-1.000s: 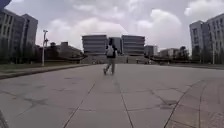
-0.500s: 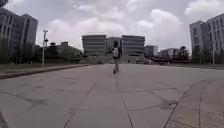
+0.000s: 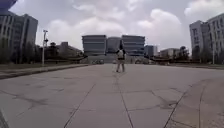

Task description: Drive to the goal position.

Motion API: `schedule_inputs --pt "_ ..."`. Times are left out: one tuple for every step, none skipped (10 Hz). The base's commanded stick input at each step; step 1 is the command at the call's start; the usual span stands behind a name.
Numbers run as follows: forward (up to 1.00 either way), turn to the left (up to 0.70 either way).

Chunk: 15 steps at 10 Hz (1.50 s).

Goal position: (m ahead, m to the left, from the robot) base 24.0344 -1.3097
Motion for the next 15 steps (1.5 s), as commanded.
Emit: schedule_inputs --pt "0.7 0.01" --pt "0.7 0.0" --pt "0.7 0.0" --pt "0.7 0.0" --pt "0.7 0.0" --pt "0.7 0.0" --pt "0.7 0.0" --pt "0.7 0.0" --pt "0.7 0.0" --pt "0.7 0.0" --pt "0.7 0.0" --pt "0.7 0.0" --pt "0.7 0.0" --pt "0.7 0.0" --pt "0.7 0.0"
